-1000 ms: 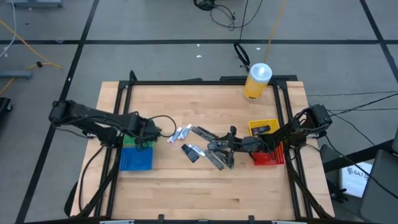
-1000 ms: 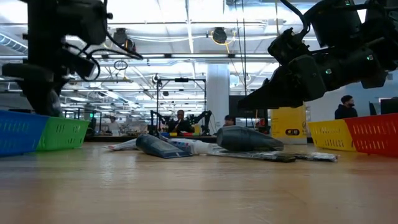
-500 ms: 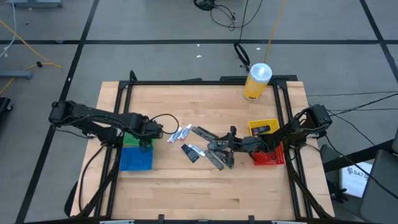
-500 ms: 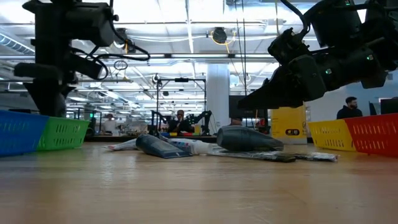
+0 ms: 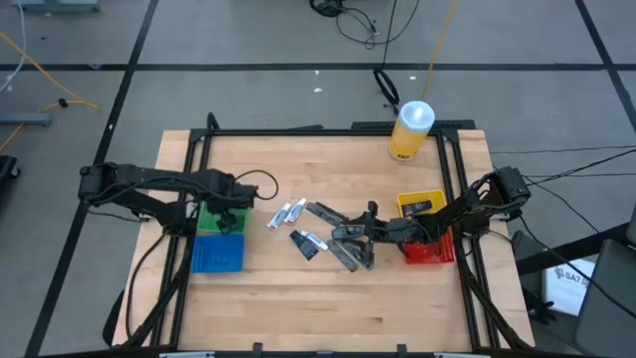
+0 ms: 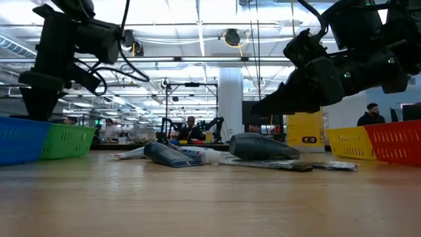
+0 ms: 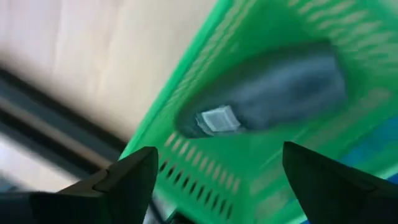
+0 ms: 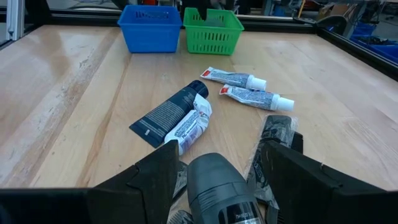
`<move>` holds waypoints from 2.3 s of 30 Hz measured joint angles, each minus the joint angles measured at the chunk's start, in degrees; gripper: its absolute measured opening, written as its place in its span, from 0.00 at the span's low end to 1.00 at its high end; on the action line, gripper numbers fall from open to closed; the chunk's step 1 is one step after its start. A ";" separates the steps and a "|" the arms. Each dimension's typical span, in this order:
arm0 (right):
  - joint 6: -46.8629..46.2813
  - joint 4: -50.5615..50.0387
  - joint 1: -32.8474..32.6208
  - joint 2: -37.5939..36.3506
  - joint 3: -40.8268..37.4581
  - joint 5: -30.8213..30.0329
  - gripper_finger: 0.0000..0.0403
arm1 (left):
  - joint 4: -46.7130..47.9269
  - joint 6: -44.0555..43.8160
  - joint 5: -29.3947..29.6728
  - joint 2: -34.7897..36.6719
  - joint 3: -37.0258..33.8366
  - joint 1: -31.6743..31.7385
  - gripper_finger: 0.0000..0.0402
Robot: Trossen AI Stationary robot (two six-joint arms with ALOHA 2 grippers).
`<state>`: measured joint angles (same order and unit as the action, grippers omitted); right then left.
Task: Pick & Place Travel size toiletries
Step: Put the black deodorant into the green bin, then put the black comb into the blue bin
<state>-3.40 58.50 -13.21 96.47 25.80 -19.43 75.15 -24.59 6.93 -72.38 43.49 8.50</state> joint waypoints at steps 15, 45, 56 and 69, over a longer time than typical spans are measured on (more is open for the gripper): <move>0.00 -0.07 -0.02 0.00 0.00 0.16 0.55 | -10.65 -3.39 10.73 4.44 5.24 -6.08 0.77; -39.57 -63.67 -8.76 -10.24 14.05 10.67 0.62 | -122.38 19.62 -4.83 -25.06 -10.31 -16.37 0.73; -37.32 -48.98 -10.87 -0.94 14.19 8.58 0.62 | -121.69 21.37 -10.35 -35.65 2.64 -23.47 0.60; -29.73 -37.96 -23.71 0.01 14.08 6.31 0.62 | -114.33 20.07 -9.59 -37.20 9.46 -27.82 0.53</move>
<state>-33.13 20.54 -36.92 96.48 39.88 -13.13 -39.18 -4.52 -2.66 -109.58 52.95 -19.32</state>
